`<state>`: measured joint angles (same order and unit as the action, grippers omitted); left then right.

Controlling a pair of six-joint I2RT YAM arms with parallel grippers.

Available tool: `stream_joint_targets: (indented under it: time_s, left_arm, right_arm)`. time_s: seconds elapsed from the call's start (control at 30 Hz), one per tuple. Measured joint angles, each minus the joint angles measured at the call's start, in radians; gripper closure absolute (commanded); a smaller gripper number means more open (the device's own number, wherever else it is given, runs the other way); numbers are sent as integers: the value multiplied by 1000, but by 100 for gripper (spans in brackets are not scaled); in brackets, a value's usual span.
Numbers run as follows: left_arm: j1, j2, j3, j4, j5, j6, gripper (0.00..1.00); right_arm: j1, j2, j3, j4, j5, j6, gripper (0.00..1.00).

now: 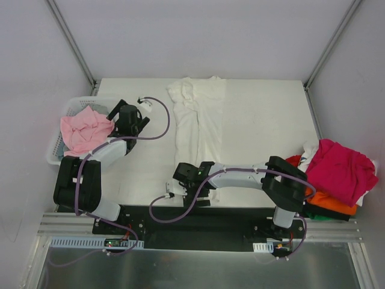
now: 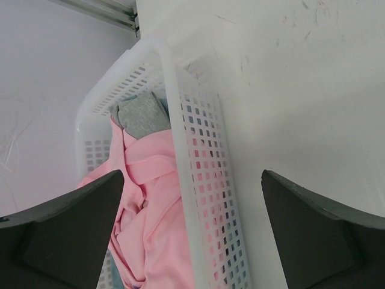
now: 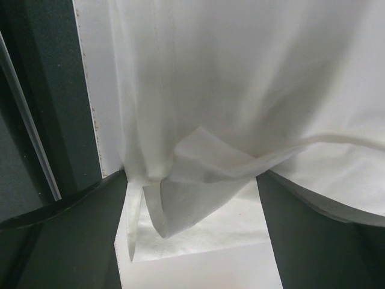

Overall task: Fold and stack the t-shirts
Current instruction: Fold the tshirt

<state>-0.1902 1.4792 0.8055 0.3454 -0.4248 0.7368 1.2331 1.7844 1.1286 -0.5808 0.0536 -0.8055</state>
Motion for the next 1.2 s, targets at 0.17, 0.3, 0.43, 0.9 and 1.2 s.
stream_joint_targets:
  time_s: [0.17, 0.3, 0.43, 0.9, 1.2]
  left_arm:
    - [0, 0, -21, 2, 0, 0, 1]
    - [0, -3, -35, 8, 0, 0, 1]
    - [0, -15, -40, 9, 0, 2, 1]
    - [0, -25, -42, 11, -1, 6, 1]
    - [-1, 13, -42, 8, 5, -47, 1]
  right_arm:
    - [-5, 16, 10, -14, -45, -3, 44]
    - [-5, 30, 22, -19, -50, -7, 61]
    - [-6, 41, 33, -14, -30, -8, 75]
    - [-5, 43, 46, -15, -13, -14, 99]
    - [81, 0, 58, -108, -16, 23, 99]
